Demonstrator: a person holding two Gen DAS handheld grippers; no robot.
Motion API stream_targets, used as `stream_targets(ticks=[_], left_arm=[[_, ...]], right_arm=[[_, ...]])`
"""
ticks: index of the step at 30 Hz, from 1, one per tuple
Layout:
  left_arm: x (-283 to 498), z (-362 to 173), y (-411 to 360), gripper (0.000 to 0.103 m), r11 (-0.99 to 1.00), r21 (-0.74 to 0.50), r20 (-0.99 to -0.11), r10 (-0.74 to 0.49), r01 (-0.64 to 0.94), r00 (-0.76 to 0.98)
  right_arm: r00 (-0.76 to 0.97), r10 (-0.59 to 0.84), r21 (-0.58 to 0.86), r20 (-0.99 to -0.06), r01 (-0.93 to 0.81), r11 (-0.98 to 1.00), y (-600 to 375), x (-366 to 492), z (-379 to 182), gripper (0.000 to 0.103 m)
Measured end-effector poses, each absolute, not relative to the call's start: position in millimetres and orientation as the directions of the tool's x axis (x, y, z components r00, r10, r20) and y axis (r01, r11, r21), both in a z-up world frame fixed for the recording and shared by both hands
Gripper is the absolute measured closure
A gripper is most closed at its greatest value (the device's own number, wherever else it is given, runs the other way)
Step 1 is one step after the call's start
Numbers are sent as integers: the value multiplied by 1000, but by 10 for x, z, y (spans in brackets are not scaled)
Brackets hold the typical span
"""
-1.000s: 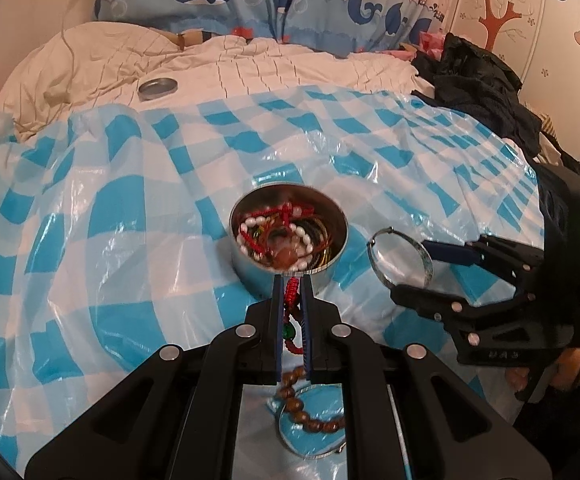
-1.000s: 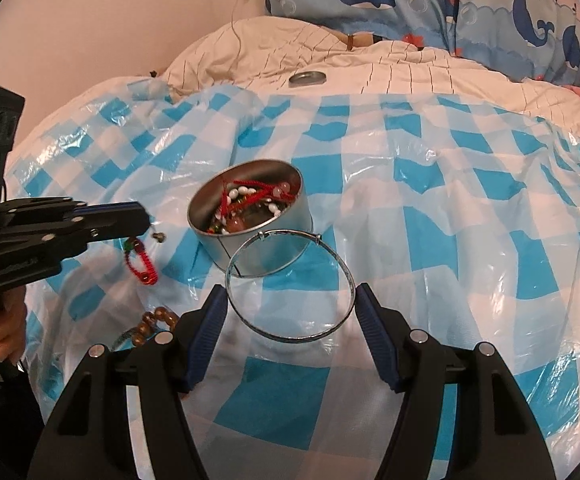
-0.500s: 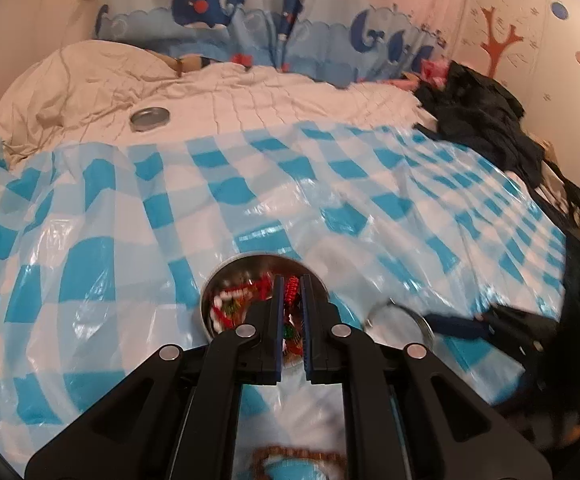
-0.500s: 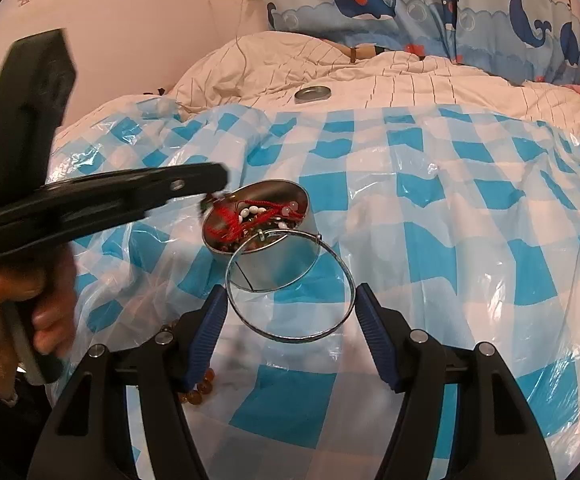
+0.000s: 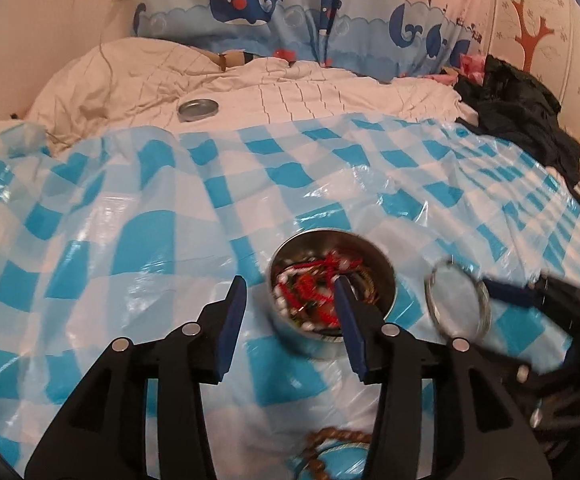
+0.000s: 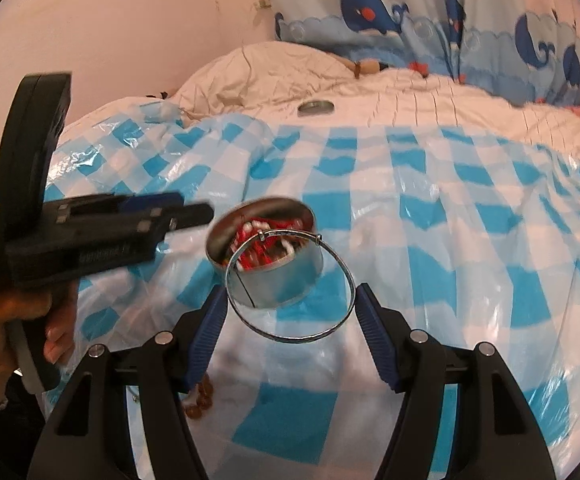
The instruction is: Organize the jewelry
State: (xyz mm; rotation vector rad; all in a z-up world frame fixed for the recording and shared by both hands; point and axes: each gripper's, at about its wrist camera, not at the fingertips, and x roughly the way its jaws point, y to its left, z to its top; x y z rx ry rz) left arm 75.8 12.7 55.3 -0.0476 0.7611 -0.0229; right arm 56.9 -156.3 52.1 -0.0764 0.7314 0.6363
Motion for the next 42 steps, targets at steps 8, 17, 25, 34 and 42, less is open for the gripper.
stream_targets(ticks=[8, 17, 25, 34, 42], left_arm=[[478, 646, 239, 54, 999, 42, -676, 38, -13, 736], [356, 609, 366, 47, 998, 63, -691, 55, -17, 721], [261, 544, 266, 45, 989, 149, -691, 105, -1, 715], [174, 549, 176, 41, 976, 218, -680, 135, 22, 721], [162, 547, 187, 38, 979, 200, -693, 107, 47, 713]], right_arm=[[573, 531, 95, -624, -619, 779, -1096, 783, 625, 39], [617, 489, 41, -616, -595, 802, -1169, 703, 635, 29], [609, 448, 157, -654, -470, 868, -1655, 596, 376, 22], [585, 465, 187, -665, -472, 861, -1577, 605, 305, 21], [543, 480, 143, -689, -548, 824, -1399, 506, 348, 20]])
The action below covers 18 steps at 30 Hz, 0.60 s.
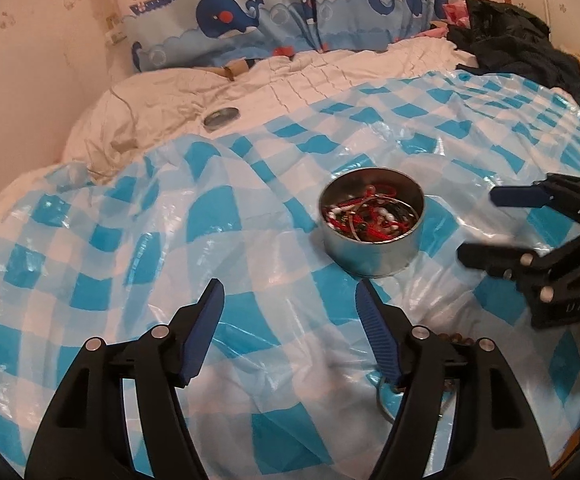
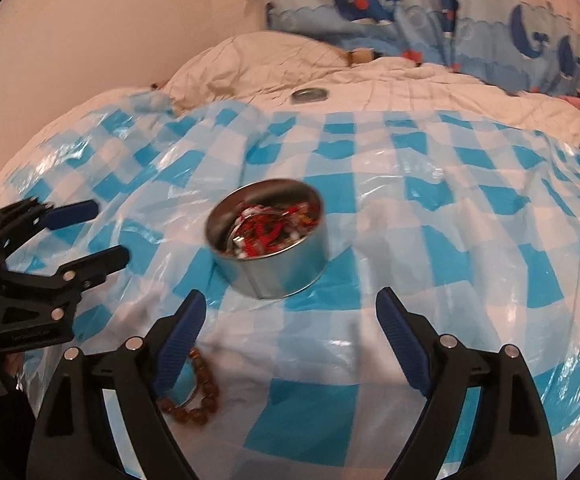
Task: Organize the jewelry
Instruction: 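Drop the silver bangle into the tin and open the right tool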
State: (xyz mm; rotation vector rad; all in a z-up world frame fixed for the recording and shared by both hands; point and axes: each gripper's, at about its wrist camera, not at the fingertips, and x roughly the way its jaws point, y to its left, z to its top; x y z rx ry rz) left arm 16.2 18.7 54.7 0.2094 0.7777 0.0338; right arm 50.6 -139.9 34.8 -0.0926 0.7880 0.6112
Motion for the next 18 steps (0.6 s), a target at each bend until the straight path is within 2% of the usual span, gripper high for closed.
stream_targets(ticks=[6, 10, 18], left_arm=[[175, 489, 511, 37, 1000, 3, -743, 0, 3, 669], [152, 394, 612, 37, 995, -97, -758, -71, -5, 649], [186, 72, 115, 37, 989, -29, -800, -110, 146, 590]], right_arm=[[367, 559, 166, -744, -709, 686, -1144, 300, 301, 20], [320, 553, 119, -769, -778, 616, -1028, 128, 245, 20], [265, 504, 50, -822, -849, 526, -1010, -31, 163, 20]])
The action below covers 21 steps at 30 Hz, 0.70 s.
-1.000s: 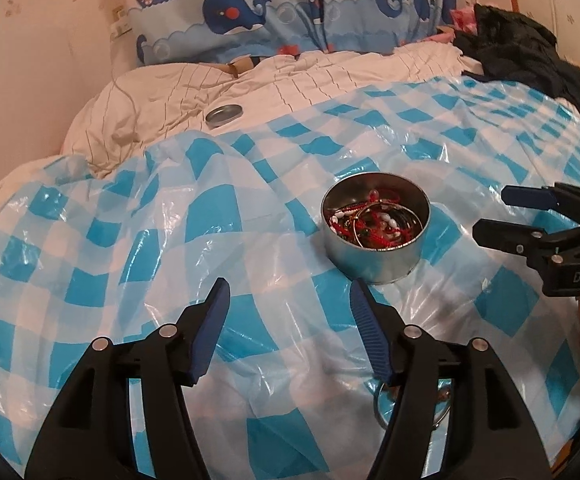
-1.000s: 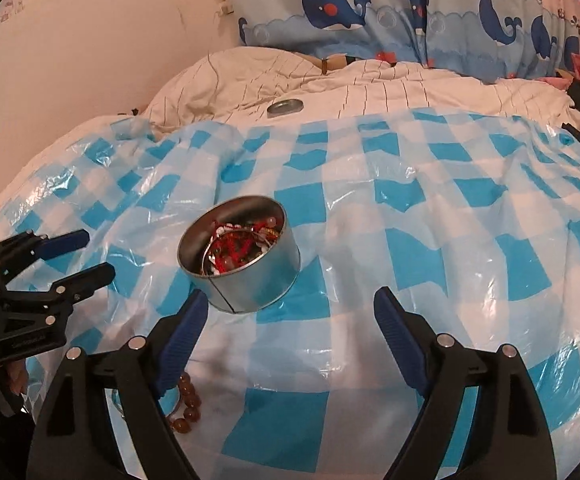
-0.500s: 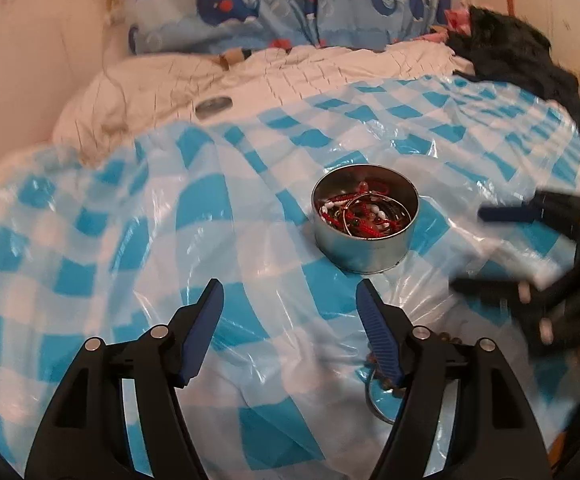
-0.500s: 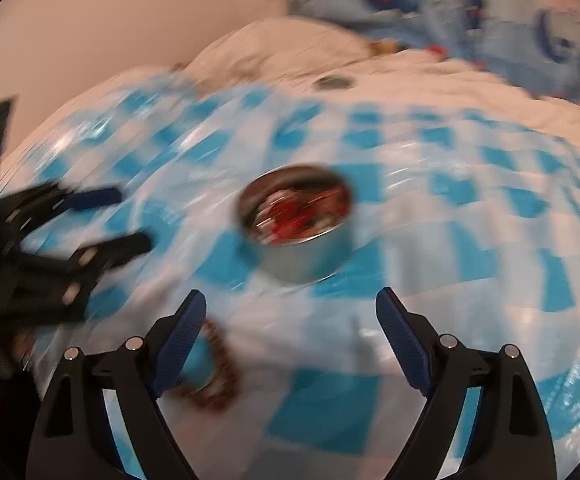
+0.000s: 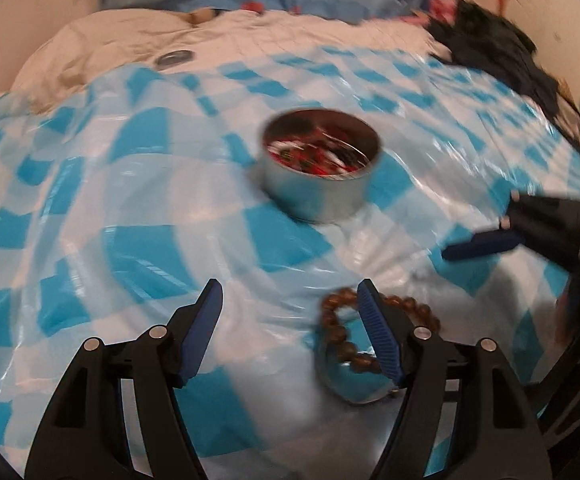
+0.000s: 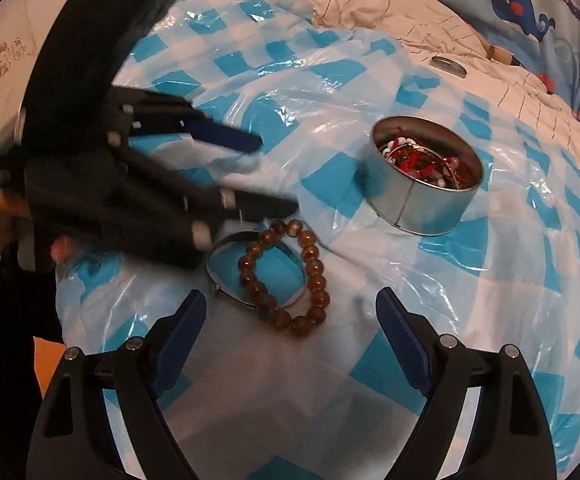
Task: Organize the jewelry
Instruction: 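Drop the silver bangle into the tin and open the right tool, then grasp the brown wooden bead bracelet with the left tool and lift it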
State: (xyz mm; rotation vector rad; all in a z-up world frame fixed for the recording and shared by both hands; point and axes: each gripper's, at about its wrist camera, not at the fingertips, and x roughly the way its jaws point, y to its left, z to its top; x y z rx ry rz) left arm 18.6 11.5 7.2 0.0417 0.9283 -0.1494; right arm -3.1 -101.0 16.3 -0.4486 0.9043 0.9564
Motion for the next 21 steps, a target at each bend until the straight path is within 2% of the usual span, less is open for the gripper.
stream_targets(ticks=[7, 9, 12, 15, 21], left_arm=[[248, -55, -66, 38, 984, -42, -815, -136, 176, 564], [256, -96, -88, 56, 984, -27, -825, -122, 177, 552], [265, -85, -76, 93, 982, -33, -835, -130, 187, 535], [258, -67, -68, 93, 980, -22, -841, -124, 196, 527], [202, 194, 316, 93, 989, -106, -792, -148, 106, 592]], right_arm=[[269, 481, 40, -835, -841, 540, -1061, 26, 141, 19], [271, 474, 27, -838, -847, 531, -1050, 13, 135, 19], [275, 463, 22, -842, -841, 540, -1052, 32, 110, 19], [278, 450, 15, -848, -838, 546, -1038, 45, 76, 19], [272, 503, 57, -821, -836, 546, -1022, 55, 128, 19]])
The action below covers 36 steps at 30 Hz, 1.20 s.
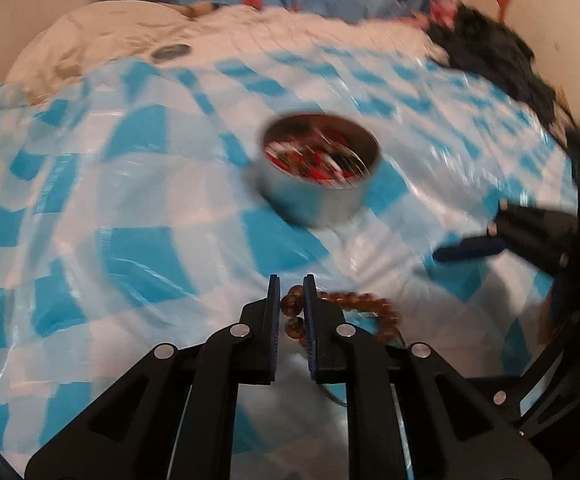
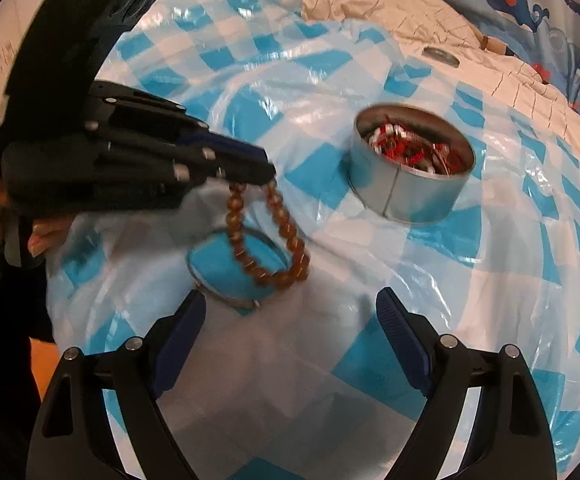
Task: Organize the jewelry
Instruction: 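Grasp the brown wooden bead bracelet with the left tool and lift it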
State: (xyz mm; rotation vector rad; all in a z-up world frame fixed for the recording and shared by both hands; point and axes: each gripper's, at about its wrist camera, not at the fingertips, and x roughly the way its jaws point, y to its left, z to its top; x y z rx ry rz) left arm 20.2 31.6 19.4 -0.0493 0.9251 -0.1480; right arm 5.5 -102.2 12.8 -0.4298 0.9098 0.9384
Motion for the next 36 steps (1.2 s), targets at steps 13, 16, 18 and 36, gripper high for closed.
stream_targets(ticks=[13, 16, 18, 36], left_arm=[[125, 474, 589, 93, 983, -176, -738, -168, 53, 654], [105, 523, 621, 93, 982, -181, -729, -166, 48, 664], [102, 553, 640, 93, 982, -183, -724, -165, 44, 670], [185, 685, 535, 93, 979, -192, -702, -188, 71, 687]], right_arm=[[299, 551, 59, -779, -840, 539, -616, -14, 21, 13], [288, 527, 51, -799, -842, 537, -567, -6, -81, 18], [239, 551, 111, -800, -843, 527, -601, 31, -76, 39], [358, 594, 148, -721, -757, 636, -1019, 295, 277, 39]])
